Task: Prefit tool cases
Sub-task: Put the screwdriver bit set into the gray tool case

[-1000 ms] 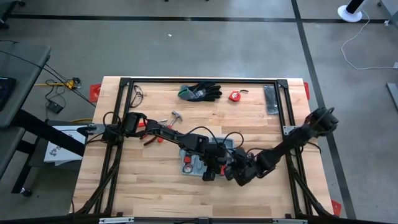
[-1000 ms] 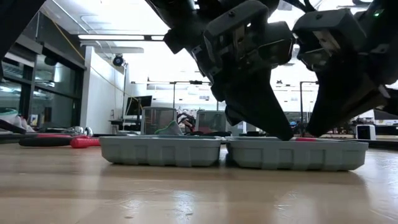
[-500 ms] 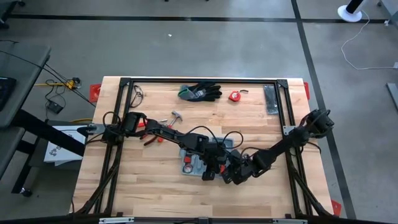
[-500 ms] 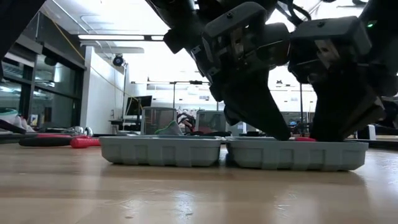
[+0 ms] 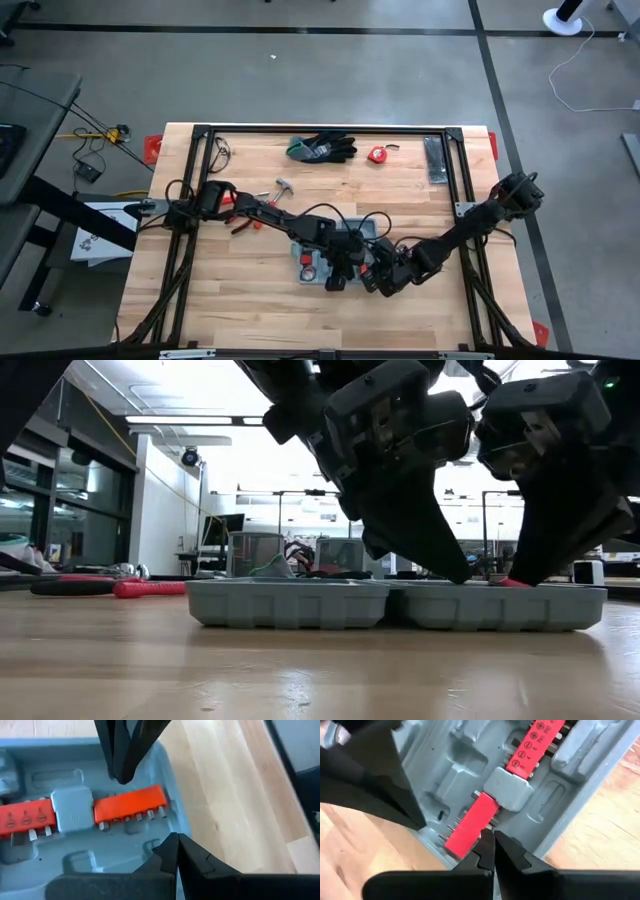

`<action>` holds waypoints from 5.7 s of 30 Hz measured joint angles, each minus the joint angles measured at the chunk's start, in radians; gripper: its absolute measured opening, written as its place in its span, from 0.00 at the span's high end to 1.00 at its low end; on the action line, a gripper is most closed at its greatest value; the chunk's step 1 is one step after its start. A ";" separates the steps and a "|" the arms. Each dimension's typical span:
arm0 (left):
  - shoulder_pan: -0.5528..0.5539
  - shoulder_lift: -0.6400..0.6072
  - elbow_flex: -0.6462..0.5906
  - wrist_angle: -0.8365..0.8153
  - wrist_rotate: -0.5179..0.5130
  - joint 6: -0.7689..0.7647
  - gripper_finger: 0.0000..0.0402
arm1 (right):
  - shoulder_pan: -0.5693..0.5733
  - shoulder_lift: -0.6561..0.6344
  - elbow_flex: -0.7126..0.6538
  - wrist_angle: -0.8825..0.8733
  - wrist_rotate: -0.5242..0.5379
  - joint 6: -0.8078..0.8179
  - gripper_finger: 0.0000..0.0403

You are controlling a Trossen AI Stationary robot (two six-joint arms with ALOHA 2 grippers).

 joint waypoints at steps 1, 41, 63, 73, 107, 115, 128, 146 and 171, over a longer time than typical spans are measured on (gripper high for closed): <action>0.000 0.002 0.000 -0.004 -0.003 0.000 1.00 | 0.003 0.000 0.000 -0.001 0.001 0.000 1.00; 0.022 -0.049 -0.001 -0.013 -0.060 -0.003 1.00 | -0.046 0.011 0.000 0.071 -0.048 -0.118 1.00; 0.015 -0.049 -0.002 -0.045 -0.056 0.010 1.00 | -0.042 0.070 0.002 0.105 -0.091 -0.095 1.00; 0.013 -0.049 0.000 -0.058 -0.056 0.009 1.00 | -0.043 0.009 -0.003 0.079 -0.001 -0.073 1.00; -0.054 -0.142 0.000 -0.222 -0.283 -0.094 1.00 | -0.087 -0.102 0.000 -0.101 0.070 -0.182 1.00; -0.085 -0.153 -0.001 -0.268 -0.408 -0.239 1.00 | -0.245 -0.129 0.000 -0.187 -0.037 -0.479 1.00; -0.213 -0.173 -0.001 -0.218 -0.617 -0.680 1.00 | -0.687 -0.219 0.000 -0.095 -0.298 -1.085 1.00; -0.368 0.005 0.004 -0.305 -0.679 -1.284 1.00 | -0.805 -0.028 0.000 -0.045 -0.553 -1.334 1.00; -0.197 0.018 0.002 -0.393 -0.600 -0.895 1.00 | -0.515 -0.323 -0.395 0.116 -0.627 -0.836 1.00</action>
